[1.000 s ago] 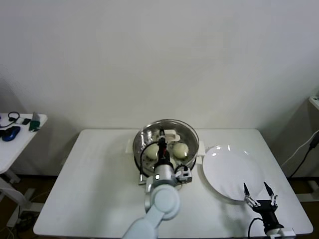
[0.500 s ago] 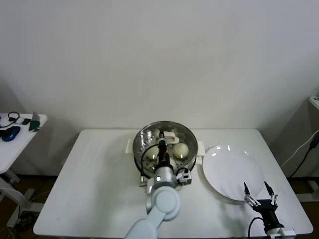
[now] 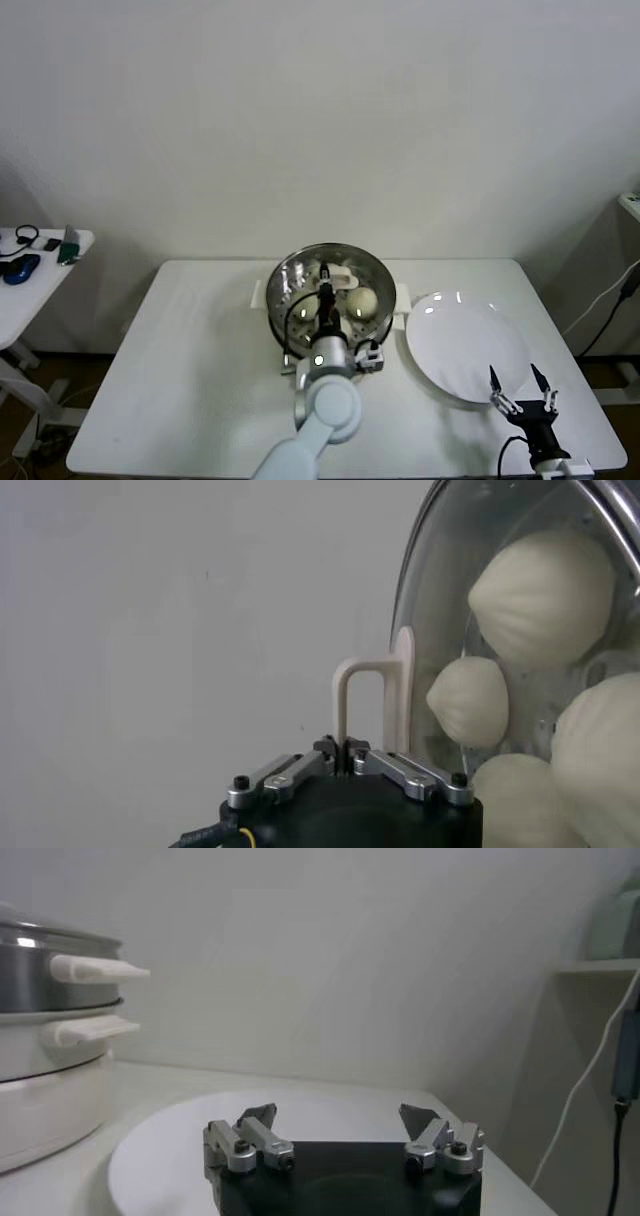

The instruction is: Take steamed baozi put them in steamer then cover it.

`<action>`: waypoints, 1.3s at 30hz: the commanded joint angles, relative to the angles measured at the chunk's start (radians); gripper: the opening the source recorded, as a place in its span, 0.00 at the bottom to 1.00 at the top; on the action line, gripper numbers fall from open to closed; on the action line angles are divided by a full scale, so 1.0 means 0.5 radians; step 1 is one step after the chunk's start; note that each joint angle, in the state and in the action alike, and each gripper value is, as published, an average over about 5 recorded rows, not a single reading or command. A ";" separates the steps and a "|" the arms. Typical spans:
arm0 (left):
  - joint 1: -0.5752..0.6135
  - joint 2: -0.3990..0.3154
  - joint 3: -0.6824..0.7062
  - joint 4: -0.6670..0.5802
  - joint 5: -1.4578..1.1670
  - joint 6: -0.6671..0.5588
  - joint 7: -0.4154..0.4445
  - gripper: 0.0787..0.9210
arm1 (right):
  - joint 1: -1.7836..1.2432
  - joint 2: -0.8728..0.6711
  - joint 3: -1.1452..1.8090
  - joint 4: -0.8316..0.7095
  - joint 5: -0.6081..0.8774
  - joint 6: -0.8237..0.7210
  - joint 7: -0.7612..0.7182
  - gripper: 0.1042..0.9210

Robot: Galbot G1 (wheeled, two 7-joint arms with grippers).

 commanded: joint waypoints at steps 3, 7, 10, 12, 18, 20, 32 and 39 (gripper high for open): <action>-0.004 0.058 0.047 -0.114 -0.064 -0.013 0.074 0.08 | 0.014 0.004 0.002 0.018 0.005 -0.041 0.008 0.88; -0.039 0.126 0.107 -0.243 -0.176 0.017 0.162 0.14 | 0.007 -0.014 -0.020 0.057 0.054 -0.128 0.059 0.88; -0.054 0.198 0.132 -0.344 -0.294 0.047 0.188 0.23 | -0.003 -0.036 -0.039 0.084 0.090 -0.167 0.085 0.88; -0.039 0.255 0.143 -0.431 -0.381 0.066 0.200 0.30 | -0.005 -0.045 -0.043 0.089 0.090 -0.179 0.088 0.88; 0.118 0.417 0.155 -0.725 -0.664 0.090 0.151 0.51 | 0.004 -0.056 -0.048 0.096 0.087 -0.220 0.092 0.88; 0.180 0.465 0.121 -0.805 -0.782 0.068 0.071 0.58 | 0.015 -0.055 -0.053 0.101 0.087 -0.220 0.090 0.88; 0.605 0.566 -0.820 -1.090 -2.280 -0.555 -0.686 0.88 | 0.071 0.017 -0.105 0.148 0.051 -0.216 0.104 0.88; 0.936 0.503 -1.443 -1.035 -3.288 -1.015 -0.766 0.88 | 0.071 0.067 -0.123 0.142 -0.039 -0.190 0.101 0.88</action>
